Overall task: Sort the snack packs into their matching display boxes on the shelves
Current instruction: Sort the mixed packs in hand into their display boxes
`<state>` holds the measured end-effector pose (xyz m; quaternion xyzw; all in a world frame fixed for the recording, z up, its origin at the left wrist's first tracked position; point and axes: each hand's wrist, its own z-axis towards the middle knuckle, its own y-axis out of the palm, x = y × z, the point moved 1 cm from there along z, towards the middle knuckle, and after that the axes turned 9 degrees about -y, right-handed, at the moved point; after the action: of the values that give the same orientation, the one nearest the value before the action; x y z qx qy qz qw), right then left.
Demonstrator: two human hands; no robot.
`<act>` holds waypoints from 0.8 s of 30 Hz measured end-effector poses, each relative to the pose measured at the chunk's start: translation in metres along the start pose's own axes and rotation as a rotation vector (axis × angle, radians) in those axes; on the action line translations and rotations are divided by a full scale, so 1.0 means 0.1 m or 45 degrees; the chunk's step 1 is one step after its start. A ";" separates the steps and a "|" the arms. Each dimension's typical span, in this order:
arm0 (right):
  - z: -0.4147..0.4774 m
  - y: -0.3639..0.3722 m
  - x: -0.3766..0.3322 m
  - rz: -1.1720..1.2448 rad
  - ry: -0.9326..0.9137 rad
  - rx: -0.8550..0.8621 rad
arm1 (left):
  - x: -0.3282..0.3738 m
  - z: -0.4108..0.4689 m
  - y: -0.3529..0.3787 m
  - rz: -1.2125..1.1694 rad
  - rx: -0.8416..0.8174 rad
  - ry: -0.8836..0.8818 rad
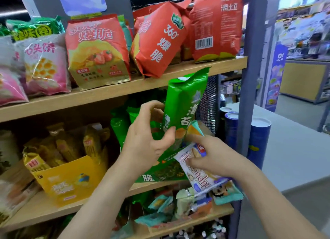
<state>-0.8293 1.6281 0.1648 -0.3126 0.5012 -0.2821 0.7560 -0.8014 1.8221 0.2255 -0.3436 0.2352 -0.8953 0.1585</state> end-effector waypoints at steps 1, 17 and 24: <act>0.00 0.05 -0.01 0.043 -0.024 0.019 | -0.04 0.01 0.02 0.045 -0.034 -0.001; -0.25 0.05 -0.07 1.237 0.174 0.570 | -0.44 -0.12 -0.05 0.447 -0.039 -0.253; -0.20 0.15 -0.08 1.211 0.265 0.686 | -0.55 -0.15 -0.30 0.713 -0.193 -0.220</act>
<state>-0.8490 1.6395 0.1524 0.1819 0.5691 -0.0574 0.7998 -0.7762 1.8766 0.2022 -0.3510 0.3725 -0.7642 0.3926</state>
